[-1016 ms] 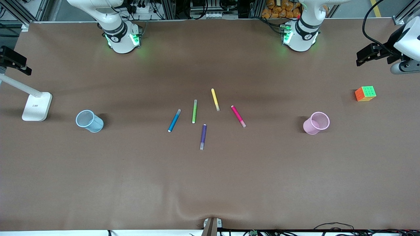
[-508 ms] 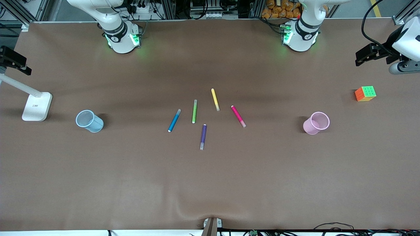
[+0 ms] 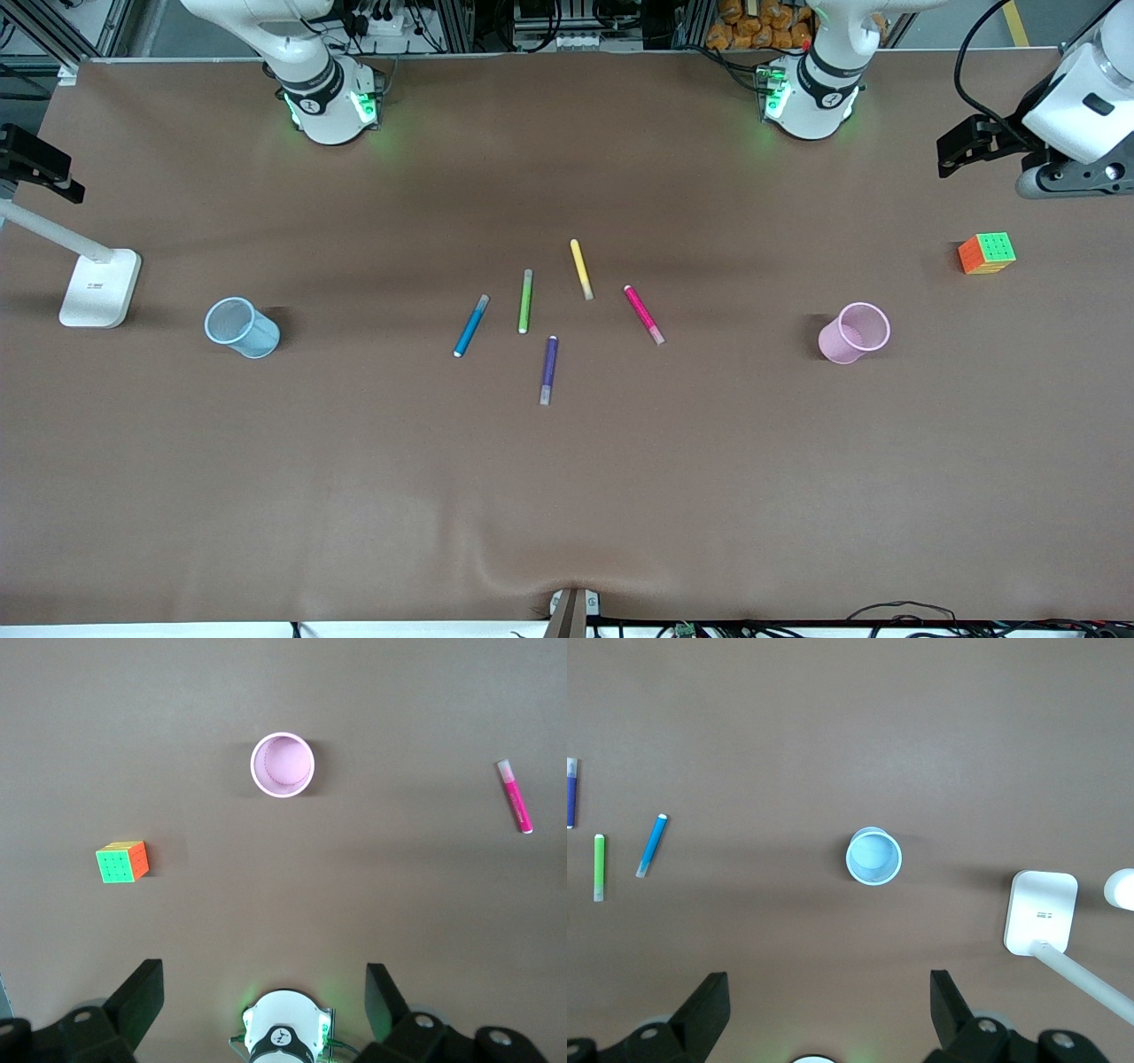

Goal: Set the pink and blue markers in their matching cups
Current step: 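Move the left gripper over the pink cup toward the markers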

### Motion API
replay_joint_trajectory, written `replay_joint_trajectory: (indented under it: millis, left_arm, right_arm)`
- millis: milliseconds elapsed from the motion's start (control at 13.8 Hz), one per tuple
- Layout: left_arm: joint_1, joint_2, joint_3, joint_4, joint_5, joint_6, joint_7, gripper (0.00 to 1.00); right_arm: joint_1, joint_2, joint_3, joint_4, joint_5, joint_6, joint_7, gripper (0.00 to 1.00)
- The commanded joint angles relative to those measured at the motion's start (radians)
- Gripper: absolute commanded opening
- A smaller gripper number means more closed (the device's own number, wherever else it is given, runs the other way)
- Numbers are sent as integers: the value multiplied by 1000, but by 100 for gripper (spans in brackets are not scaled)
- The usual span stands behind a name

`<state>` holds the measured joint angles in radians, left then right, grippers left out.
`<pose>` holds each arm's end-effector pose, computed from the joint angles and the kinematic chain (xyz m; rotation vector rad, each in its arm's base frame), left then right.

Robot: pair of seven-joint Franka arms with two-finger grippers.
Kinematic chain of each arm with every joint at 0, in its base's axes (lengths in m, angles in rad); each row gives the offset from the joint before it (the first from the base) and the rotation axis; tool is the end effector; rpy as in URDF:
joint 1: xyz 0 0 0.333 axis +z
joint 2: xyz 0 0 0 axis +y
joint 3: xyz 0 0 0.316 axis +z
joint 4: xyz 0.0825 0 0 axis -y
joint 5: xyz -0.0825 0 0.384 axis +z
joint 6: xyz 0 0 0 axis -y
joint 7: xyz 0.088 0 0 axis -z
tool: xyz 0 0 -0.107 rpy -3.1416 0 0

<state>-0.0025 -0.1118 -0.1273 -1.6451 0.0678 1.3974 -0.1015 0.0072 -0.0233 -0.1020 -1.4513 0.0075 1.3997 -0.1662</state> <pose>0.4967 -0.0605 0.6350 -3.0386 0.0295 0.1925 0.5261 -0.0499 0.6776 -3.1259 -0.1136 0.0421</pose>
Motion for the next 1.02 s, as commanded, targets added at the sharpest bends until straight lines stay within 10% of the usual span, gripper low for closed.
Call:
replay_joint_trajectory:
  millis: [0,943]
  left_arm:
    - [-2,21,-17,-1,6,18,-7,100]
    - [-1,84,-48,1,6,60,-76,100]
  right_arm:
    - [-7,0,1,5,-6,-8,-7,100]
    - [-9,0,1,5,-6,-15,-7,100]
